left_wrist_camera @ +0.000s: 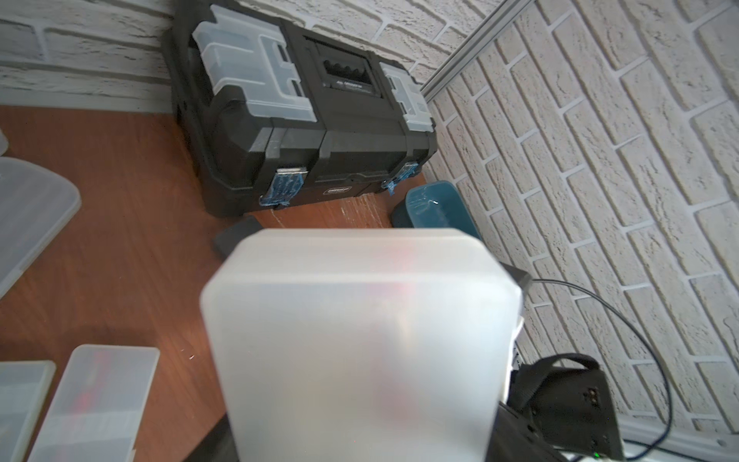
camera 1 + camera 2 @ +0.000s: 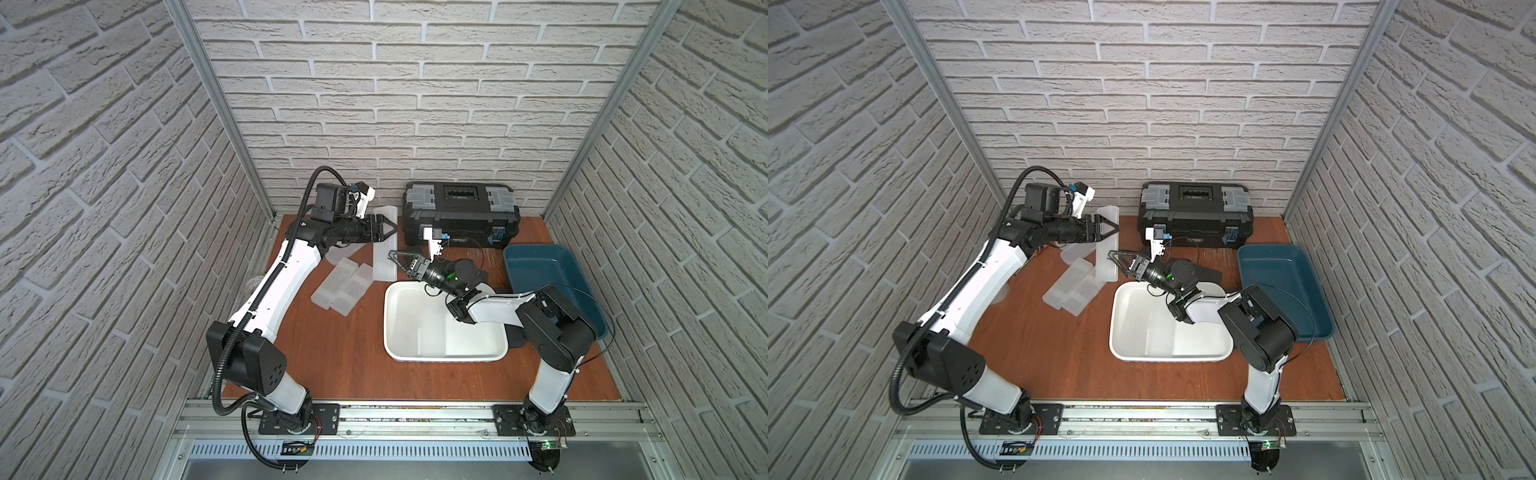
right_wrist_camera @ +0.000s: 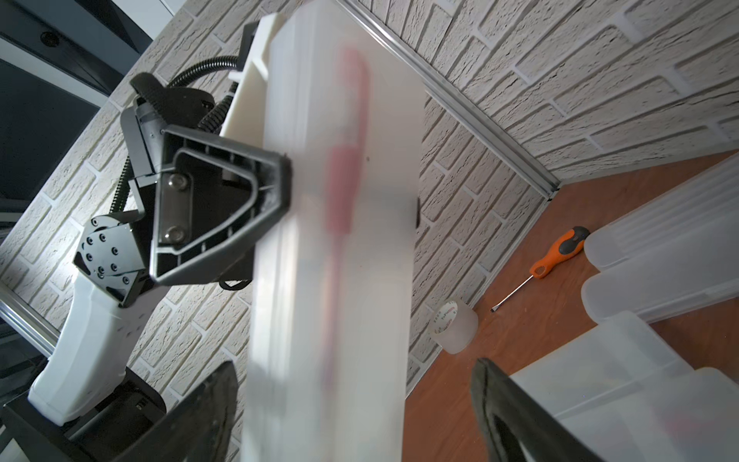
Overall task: Place the pencil cases by color into the storage box
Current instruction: Pick up the pencil case from the center of the board.
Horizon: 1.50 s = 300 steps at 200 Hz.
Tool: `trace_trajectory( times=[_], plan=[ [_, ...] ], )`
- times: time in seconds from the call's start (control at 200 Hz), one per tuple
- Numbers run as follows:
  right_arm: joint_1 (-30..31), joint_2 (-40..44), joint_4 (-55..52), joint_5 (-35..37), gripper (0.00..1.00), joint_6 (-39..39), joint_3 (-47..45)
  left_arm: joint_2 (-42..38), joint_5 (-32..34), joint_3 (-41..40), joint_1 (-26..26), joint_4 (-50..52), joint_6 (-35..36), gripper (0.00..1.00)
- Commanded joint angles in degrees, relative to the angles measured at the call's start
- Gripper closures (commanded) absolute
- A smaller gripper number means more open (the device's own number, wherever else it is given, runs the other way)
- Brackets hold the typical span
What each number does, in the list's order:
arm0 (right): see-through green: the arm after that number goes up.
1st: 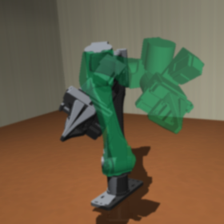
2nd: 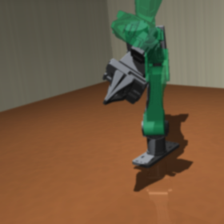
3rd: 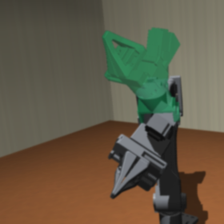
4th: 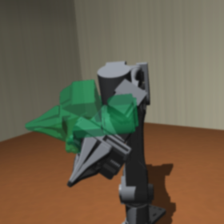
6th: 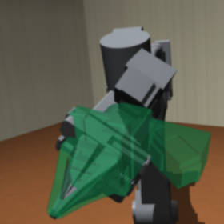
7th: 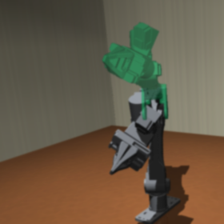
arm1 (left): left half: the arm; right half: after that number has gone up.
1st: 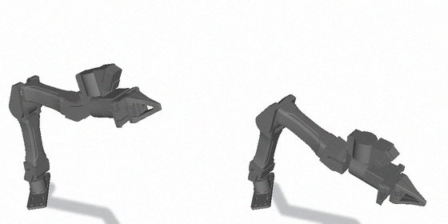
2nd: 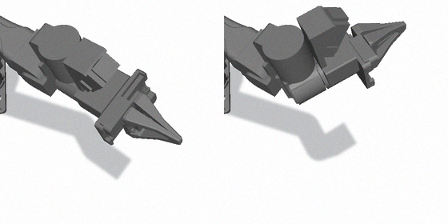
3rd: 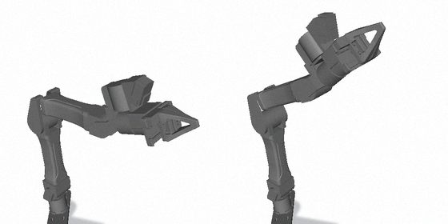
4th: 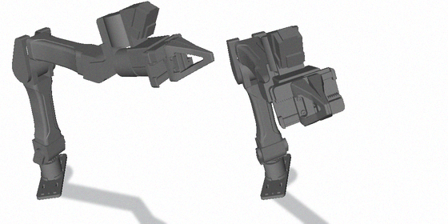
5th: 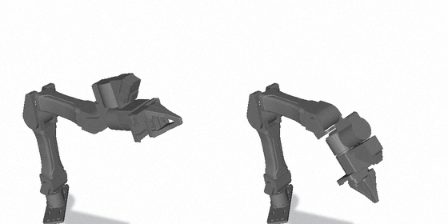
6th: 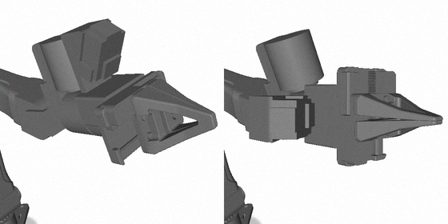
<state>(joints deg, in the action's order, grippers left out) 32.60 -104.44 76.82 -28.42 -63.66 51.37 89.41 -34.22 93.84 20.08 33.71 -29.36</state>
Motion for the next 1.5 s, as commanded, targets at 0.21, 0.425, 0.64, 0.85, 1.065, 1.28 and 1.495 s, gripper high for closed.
trace_trajectory(
  times=[0.21, 0.425, 0.64, 0.85, 1.065, 1.28, 1.495],
  plan=[
    [-2.8, 5.7, 3.8, -0.5, 0.08, -2.1, -2.8, 1.6, -6.2, 4.0, 3.0, -13.2, -5.6, 0.46],
    [-3.2, 6.5, 3.8, -3.1, 0.08, -3.6, -1.4, 3.2, -7.7, 4.2, 4.9, -17.8, -7.5, 0.46],
    [-3.2, 6.7, 3.8, -3.7, 0.11, -4.4, -1.0, 3.7, -8.9, 3.9, 6.3, -20.9, -8.7, 0.46],
    [-3.6, 8.4, 3.8, -3.7, 0.24, -4.4, -2.4, 4.5, -9.6, 4.1, 6.7, -21.8, -8.7, 0.46],
    [-4.5, 9.0, 3.8, -3.9, 0.4, -4.9, -2.9, 5.1, -10.2, 4.5, 6.9, -22.4, -8.8, 0.45],
    [-4.6, 8.8, 3.8, -4.0, 0.45, -4.7, -3.1, 5.3, -10.5, 4.5, 7.0, -22.0, -8.5, 0.37],
    [-4.6, 8.1, 3.7, -3.6, 0.48, -4.2, -3.4, 5.1, -8.6, 4.3, 7.0, -20.2, -6.4, 0.19]
  ],
)
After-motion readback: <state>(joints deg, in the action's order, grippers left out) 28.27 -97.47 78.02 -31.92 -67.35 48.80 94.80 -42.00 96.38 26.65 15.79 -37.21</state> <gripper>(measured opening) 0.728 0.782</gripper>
